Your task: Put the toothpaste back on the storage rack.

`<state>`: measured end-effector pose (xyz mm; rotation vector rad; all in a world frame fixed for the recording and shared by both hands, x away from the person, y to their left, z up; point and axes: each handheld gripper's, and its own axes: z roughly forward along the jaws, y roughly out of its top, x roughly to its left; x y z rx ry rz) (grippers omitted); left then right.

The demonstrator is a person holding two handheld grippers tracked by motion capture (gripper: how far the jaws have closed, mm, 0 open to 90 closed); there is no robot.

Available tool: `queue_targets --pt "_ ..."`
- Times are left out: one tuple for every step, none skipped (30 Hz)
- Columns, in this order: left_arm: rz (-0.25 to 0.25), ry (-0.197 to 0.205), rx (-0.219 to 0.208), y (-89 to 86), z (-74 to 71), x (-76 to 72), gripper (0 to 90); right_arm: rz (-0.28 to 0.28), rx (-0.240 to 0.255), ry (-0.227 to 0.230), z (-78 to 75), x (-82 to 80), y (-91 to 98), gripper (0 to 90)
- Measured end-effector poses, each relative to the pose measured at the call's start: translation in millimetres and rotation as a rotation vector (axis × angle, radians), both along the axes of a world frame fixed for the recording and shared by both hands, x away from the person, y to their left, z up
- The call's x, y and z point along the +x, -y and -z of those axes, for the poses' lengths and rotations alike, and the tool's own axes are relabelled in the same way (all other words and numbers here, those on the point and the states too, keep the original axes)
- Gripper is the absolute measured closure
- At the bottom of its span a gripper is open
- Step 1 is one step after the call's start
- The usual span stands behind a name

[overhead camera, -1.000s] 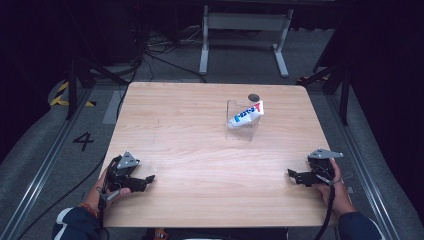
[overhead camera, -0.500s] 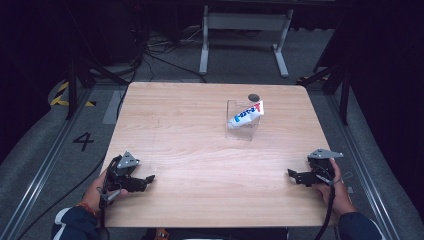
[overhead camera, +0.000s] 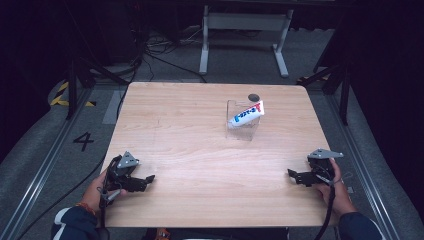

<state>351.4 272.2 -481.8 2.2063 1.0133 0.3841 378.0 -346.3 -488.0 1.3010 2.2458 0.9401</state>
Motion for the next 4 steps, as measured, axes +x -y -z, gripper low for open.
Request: queue_targets --pt "-0.003 0.003 -0.002 0.1 0.3 -0.1 12.9 0.0 0.0 0.0 0.0 0.0 0.0 0.0" --pt "-0.003 0.003 -0.002 0.1 0.2 -0.1 12.8 0.0 0.0 0.0 0.0 0.0 0.0 0.0" --pt "-0.004 0.003 -0.001 0.1 0.2 -0.1 12.8 0.0 0.0 0.0 0.0 0.0 0.0 0.0" --pt "-0.004 0.004 -0.003 0.2 0.3 -0.1 12.8 0.0 0.0 0.0 0.0 0.0 0.0 0.0"
